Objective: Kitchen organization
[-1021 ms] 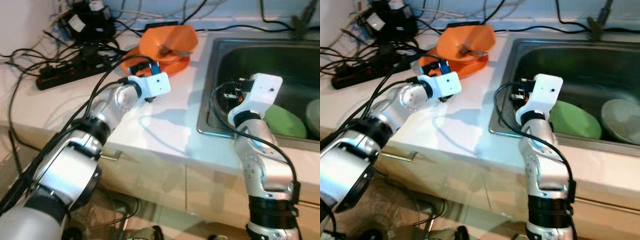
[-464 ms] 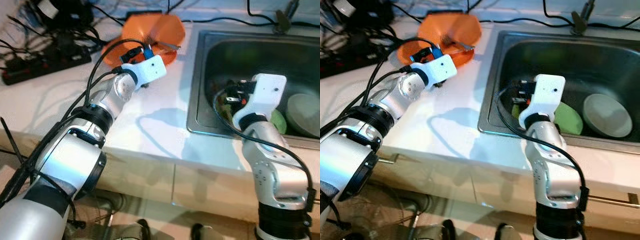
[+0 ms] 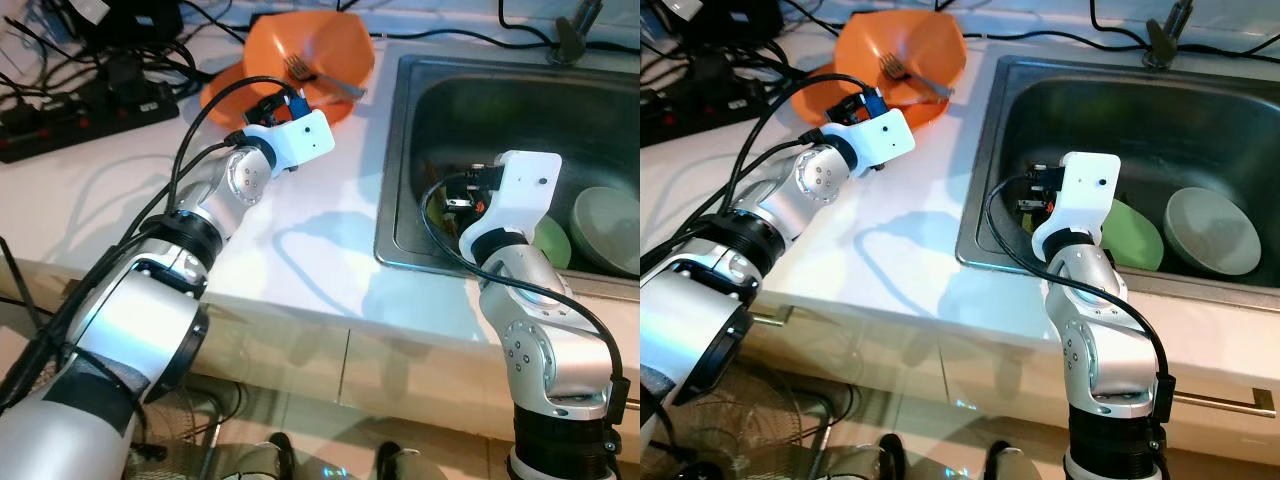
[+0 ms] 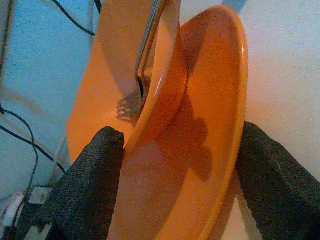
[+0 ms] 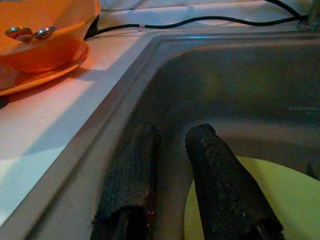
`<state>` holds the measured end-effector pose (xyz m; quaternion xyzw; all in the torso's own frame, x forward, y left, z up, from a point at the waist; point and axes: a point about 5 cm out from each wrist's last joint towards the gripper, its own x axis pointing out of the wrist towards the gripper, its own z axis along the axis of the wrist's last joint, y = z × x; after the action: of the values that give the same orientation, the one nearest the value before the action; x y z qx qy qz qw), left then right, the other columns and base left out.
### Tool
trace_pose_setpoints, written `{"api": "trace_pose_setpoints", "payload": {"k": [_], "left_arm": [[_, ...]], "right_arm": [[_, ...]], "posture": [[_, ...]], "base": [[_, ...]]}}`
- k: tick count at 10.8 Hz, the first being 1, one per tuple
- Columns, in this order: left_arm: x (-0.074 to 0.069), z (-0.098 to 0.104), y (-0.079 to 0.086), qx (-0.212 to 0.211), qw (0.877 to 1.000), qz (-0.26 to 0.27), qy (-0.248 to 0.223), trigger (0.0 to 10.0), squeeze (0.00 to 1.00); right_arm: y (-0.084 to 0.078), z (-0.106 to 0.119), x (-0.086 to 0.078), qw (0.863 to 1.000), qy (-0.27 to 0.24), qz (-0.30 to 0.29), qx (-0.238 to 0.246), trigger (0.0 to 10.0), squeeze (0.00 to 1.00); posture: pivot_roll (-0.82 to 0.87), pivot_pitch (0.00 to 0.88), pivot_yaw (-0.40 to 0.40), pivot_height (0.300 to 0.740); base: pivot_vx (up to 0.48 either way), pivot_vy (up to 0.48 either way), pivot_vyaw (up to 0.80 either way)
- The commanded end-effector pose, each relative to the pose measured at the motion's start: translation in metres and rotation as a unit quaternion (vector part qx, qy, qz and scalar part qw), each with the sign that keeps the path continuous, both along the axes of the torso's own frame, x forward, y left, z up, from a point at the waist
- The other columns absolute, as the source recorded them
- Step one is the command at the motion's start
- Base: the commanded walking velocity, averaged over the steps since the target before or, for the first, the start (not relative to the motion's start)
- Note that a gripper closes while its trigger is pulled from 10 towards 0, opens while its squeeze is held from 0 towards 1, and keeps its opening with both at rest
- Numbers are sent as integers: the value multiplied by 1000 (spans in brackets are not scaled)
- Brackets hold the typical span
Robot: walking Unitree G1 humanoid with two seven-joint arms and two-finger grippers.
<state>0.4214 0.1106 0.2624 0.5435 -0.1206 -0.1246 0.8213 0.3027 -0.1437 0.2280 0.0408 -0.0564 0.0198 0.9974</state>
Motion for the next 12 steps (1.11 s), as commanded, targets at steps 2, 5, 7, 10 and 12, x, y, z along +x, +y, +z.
{"api": "trace_pose_setpoints", "payload": {"k": [2, 5, 7, 10, 12], "left_arm": [[-3, 25, -3, -2, 997, -13, -81, 10000, 0], [-17, 32, -10, 23, 986, -43, -157, 10000, 0], [-22, 20, -8, 29, 989, -53, -134, 10000, 0], [-31, 1, 1, 28, 992, -47, -111, 10000, 0], [-37, -6, 0, 52, 993, -49, -92, 10000, 0]], "right_arm": [[3, 3, 2, 1000, -4, 11, 6, 10000, 0], [5, 4, 6, 1000, -7, 14, 9, 10000, 0], [6, 4, 9, 1000, -6, 19, 11, 10000, 0], [11, 1, 12, 1000, -5, 26, 16, 10000, 0], [11, -1, 13, 1000, -4, 26, 17, 10000, 0]], "posture": [[-51, 252, 25, 740], [-30, 243, 17, 740], [-12, 242, 13, 740], [7, 236, 12, 740], [15, 236, 11, 740]], "base": [[0, 0, 0], [0, 0, 0], [0, 0, 0], [0, 0, 0], [0, 0, 0]]}}
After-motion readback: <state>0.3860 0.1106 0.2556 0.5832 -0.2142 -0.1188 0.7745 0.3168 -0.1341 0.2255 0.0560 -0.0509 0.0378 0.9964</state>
